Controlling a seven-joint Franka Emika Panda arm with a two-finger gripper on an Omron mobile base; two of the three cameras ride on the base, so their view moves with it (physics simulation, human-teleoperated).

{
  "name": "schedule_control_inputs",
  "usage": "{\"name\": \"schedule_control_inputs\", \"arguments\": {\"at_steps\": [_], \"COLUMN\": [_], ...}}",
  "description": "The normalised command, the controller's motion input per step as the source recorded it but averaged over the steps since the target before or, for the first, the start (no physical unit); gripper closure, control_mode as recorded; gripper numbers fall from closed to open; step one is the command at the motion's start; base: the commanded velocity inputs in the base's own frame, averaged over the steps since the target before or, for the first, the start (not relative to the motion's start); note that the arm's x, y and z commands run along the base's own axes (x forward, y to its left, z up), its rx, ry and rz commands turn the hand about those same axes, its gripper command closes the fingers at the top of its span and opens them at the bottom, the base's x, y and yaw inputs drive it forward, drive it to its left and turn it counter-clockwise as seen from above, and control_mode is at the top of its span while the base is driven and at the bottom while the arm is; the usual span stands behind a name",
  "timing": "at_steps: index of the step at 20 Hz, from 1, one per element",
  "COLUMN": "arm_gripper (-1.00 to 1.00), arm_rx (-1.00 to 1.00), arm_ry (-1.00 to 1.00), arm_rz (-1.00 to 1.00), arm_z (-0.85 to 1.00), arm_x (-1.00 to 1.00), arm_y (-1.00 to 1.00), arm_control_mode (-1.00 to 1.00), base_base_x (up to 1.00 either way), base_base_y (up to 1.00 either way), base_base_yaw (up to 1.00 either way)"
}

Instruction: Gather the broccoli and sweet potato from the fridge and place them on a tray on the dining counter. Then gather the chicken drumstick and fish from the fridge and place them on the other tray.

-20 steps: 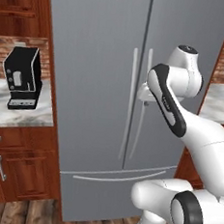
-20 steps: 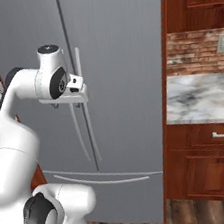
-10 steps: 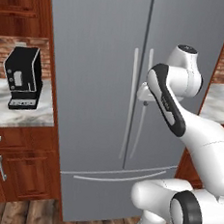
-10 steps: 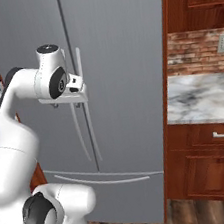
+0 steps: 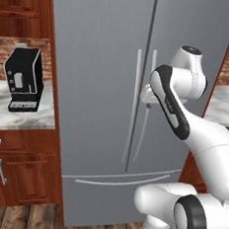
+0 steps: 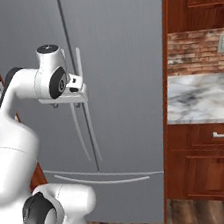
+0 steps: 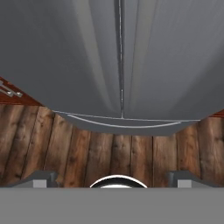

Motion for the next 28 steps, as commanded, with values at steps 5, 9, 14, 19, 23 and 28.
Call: {"name": "schedule_control_inputs", "arguments": {"at_steps": [5, 9, 14, 19, 23, 28], "arm_gripper": [-1.00, -1.00, -1.00, -1.00, -1.00, -1.00], "arm_rx": [0.00, 0.00, 0.01, 0.03, 0.00, 0.00], "arm_ry": [-0.33, -0.47, -0.25, -0.08, 0.00, 0.01], "arm_rz": [0.00, 0.00, 0.00, 0.00, 0.00, 0.00], "arm_z": [-0.25, -0.19, -0.10, -0.11, -0.11, -0.07], "arm_x": [0.00, 0.00, 0.00, 0.00, 0.00, 0.00], "arm_y": [0.00, 0.00, -0.09, -0.15, -0.08, -0.06], "arm_control_mode": [-1.00, -1.00, -1.00, -1.00, -1.00, -1.00], "base_base_x": [0.00, 0.00, 0.00, 0.00, 0.00, 0.00], "base_base_y": [0.00, 0.00, 0.00, 0.00, 0.00, 0.00], "base_base_yaw": [0.00, 0.00, 0.00, 0.00, 0.00, 0.00]}}
